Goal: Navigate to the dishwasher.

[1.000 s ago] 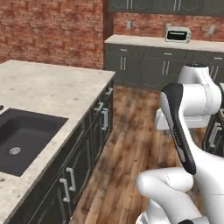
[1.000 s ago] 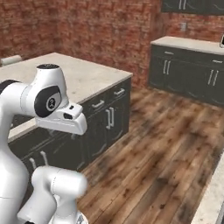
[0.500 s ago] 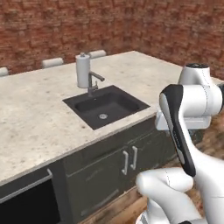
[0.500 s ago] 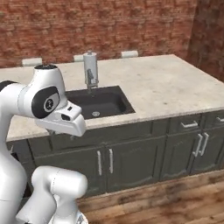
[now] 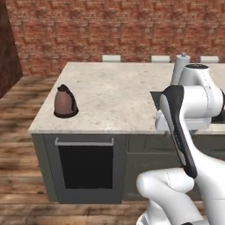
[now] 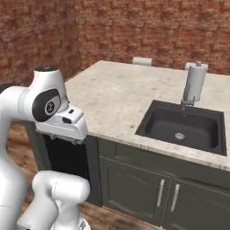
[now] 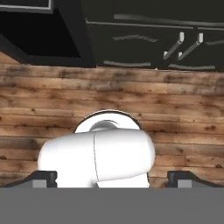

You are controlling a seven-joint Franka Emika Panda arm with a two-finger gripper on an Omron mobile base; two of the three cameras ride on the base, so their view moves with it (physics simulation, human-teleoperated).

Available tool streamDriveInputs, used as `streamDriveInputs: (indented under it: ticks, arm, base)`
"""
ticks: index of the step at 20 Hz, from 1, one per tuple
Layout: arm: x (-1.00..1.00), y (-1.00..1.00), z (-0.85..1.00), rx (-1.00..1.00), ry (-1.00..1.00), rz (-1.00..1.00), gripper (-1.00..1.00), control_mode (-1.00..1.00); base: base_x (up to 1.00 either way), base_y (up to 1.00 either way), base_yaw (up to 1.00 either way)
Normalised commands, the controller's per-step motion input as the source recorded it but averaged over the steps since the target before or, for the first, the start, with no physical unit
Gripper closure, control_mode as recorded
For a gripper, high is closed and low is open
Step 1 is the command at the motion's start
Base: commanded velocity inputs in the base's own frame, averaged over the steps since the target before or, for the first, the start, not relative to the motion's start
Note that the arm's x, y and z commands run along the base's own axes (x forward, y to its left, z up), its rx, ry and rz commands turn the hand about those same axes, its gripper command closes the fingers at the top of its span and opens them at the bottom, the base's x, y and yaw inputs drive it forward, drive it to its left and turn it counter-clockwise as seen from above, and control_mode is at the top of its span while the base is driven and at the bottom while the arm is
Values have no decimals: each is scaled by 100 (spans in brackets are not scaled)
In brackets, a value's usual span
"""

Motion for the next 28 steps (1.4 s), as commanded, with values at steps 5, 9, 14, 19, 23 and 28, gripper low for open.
streamDriveInputs:
  ticks: [5, 9, 14, 19, 23, 28]
  arm:
    - [0, 0, 0, 0, 0, 0, -100, 100]
    - [0, 0, 0, 0, 0, 0, -100, 100]
    - [0, 0, 0, 0, 0, 0, -100, 100]
    - [0, 0, 0, 0, 0, 0, -100, 100]
    - [0, 0, 0, 0, 0, 0, -100, 100]
    - [0, 0, 0, 0, 0, 0, -100, 100]
  base:
    - [66, 4, 7]
    - [74, 50, -26]
    - [46, 75, -34]
    - [40, 61, -25]
    - [50, 40, -17]
    - [64, 0, -1]
